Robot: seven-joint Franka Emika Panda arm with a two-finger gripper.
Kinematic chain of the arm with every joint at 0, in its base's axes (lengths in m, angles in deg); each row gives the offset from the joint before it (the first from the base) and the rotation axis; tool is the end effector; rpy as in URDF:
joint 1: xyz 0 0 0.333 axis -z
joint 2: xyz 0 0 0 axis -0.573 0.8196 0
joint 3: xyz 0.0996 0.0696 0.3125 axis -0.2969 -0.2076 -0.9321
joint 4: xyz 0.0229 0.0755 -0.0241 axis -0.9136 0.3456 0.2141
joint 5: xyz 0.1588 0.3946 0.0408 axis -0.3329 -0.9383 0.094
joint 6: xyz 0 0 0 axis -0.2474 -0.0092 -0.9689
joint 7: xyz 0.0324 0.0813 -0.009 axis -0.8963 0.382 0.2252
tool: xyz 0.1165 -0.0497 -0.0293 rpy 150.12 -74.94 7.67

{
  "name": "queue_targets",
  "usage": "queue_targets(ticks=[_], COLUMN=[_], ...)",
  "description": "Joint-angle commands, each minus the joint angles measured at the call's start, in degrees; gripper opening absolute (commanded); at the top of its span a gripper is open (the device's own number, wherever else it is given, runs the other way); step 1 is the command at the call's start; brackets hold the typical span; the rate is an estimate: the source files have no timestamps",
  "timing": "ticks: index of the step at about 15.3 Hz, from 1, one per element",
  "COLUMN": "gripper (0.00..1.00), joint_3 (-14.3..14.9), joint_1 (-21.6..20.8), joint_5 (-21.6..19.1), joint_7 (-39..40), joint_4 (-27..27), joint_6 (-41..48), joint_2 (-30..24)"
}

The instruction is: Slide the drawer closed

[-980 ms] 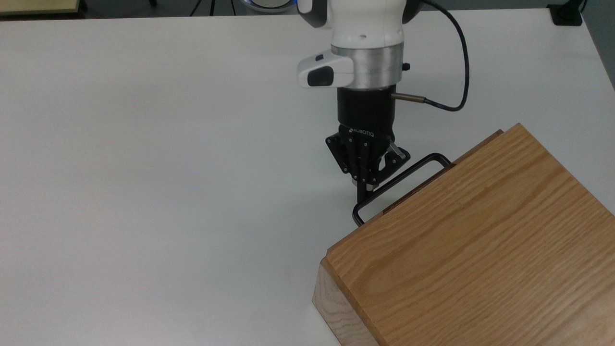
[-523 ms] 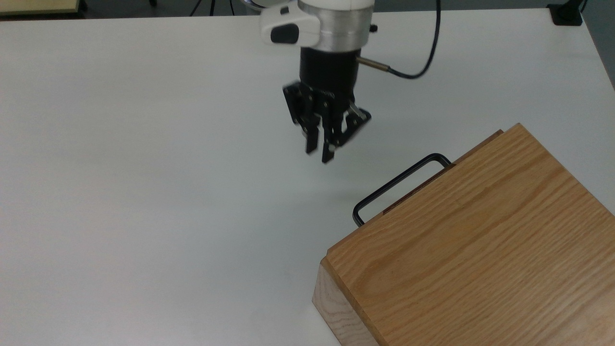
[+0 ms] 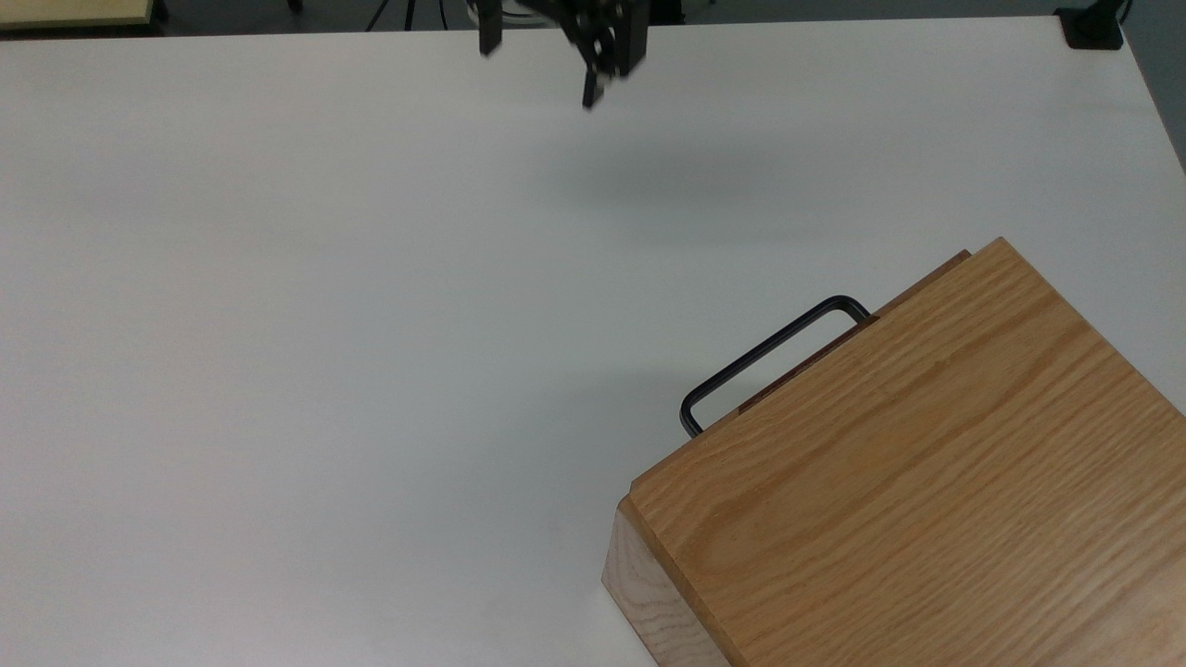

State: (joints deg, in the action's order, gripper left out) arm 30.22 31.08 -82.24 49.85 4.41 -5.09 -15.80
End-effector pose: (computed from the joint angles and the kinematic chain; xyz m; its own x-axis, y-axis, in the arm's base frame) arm 0.6224 0.0897 0.6354 0.8702 -0.4738 0.1353 -0.4819 -0.8756 0.0324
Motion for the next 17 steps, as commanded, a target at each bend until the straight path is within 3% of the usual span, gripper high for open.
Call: queue_targets(ticks=[1, 3, 7, 17], gripper=[1.0, 1.0, 1.0, 1.0], joint_3=[0.5, 1.1, 2.7, 3.4], joint_1=[-0.4, -0.3, 0.2, 0.2], joint_5=[-1.7, -3.5, -6.0, -6.1], joint_7=[12.4, 20.5, 34.8, 38.7], joint_4=[8.2, 11.2, 11.5, 11.3], joint_6=[4.7, 4.2, 3.7, -0.1], joint_2=[-7.7, -10.3, -10.7, -9.9])
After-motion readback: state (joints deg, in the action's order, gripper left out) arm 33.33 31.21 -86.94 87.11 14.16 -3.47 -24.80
